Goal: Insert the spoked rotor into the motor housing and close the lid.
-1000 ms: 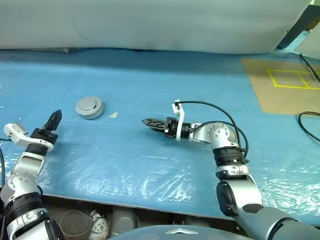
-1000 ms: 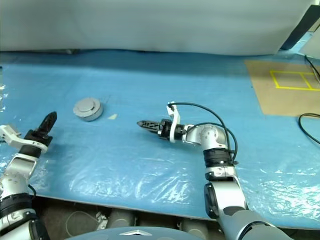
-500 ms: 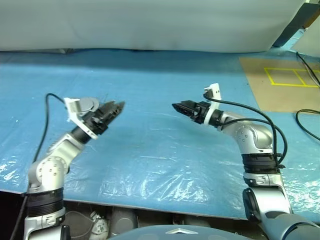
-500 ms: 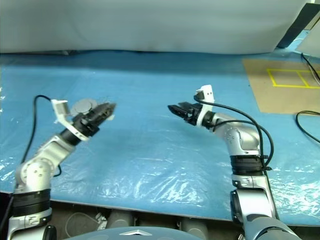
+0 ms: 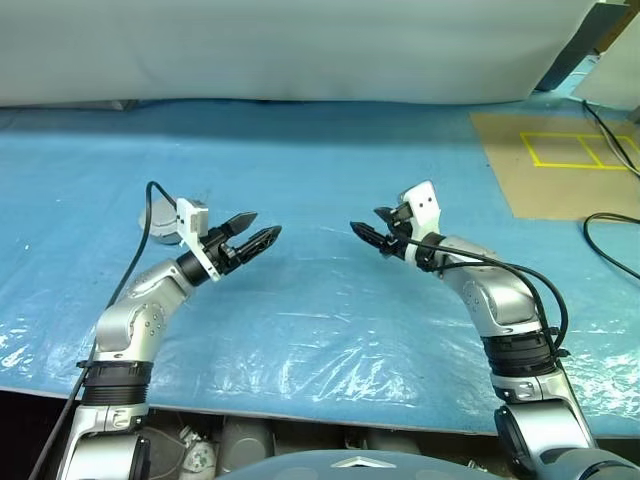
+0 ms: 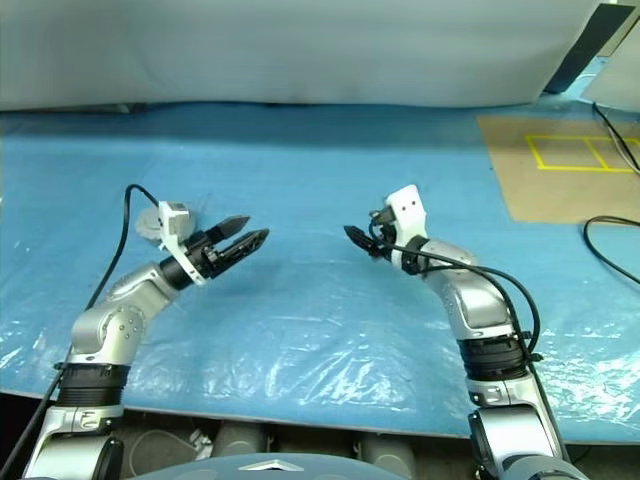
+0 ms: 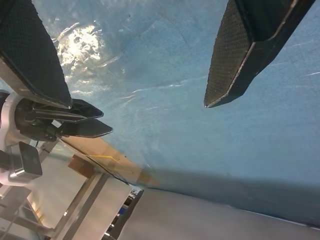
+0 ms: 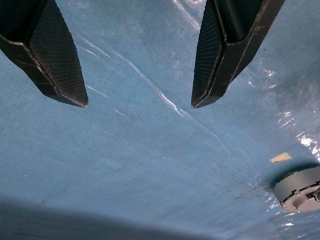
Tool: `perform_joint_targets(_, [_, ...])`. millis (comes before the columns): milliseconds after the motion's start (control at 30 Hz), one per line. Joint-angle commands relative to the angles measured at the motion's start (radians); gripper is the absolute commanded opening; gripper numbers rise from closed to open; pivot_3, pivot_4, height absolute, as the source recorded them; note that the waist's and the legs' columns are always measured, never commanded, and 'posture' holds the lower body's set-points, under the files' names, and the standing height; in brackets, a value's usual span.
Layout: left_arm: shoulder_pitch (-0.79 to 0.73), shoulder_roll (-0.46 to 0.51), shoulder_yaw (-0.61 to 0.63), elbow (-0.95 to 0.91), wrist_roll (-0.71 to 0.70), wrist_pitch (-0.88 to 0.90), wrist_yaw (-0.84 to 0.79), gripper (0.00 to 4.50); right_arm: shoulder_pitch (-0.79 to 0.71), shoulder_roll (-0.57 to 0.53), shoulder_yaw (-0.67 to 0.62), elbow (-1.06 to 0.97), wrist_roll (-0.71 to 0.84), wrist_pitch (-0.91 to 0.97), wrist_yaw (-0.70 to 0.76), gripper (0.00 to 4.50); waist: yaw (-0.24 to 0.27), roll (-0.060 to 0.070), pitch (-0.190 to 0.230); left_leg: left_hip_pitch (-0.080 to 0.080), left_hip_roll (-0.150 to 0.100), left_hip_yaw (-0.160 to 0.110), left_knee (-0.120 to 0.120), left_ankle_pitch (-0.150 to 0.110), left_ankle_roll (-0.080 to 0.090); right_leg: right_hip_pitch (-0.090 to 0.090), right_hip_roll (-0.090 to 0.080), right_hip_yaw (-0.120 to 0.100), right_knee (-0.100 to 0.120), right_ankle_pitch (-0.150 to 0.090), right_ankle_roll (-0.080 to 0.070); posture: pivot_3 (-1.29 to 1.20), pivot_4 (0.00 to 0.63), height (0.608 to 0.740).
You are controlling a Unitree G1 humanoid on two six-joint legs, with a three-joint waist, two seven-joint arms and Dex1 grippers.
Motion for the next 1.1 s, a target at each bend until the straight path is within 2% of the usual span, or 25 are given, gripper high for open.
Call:
perform_joint_targets(33, [-0.016, 0.002, 0.021, 0.0, 0.011, -0.036, -0.015, 4.47, -0.01, 0.005, 0.006, -0.033, -0.014, -0.037, 0.001, 3.43, 0.0, 0.0, 0.0, 0.0, 0.0, 0.0, 0.0, 0.0, 0.0, 0.0, 0.0, 0.0, 0.0, 0.0, 0.0, 0.0, 0.15, 0.74])
perform_joint_targets(567, [-0.004, -0.011, 0.041, -0.009, 0.041, -0.075, 0.002, 4.47, -0.065, 0.042, 0.026, 0.054, -0.05, -0.046, 0.008, 3.43, 0.0, 0.0, 0.0, 0.0, 0.0, 0.001, 0.001, 0.0, 0.0, 0.0, 0.0, 0.0, 0.001, 0.0, 0.0, 0.0, 0.15, 0.74])
perform_joint_targets(1100, [-0.015, -0.005, 0.042, -0.002, 0.051, -0.074, -0.006, 4.47, -0.081, 0.072, 0.036, 0.059, -0.07, -0.06, 0.016, 3.43, -0.001, 0.0, 0.0, 0.0, 0.0, 0.001, 0.001, 0.0, 0.0, 0.0, 0.0, 0.0, 0.001, 0.0, -0.001, 0.0, 0.15, 0.74])
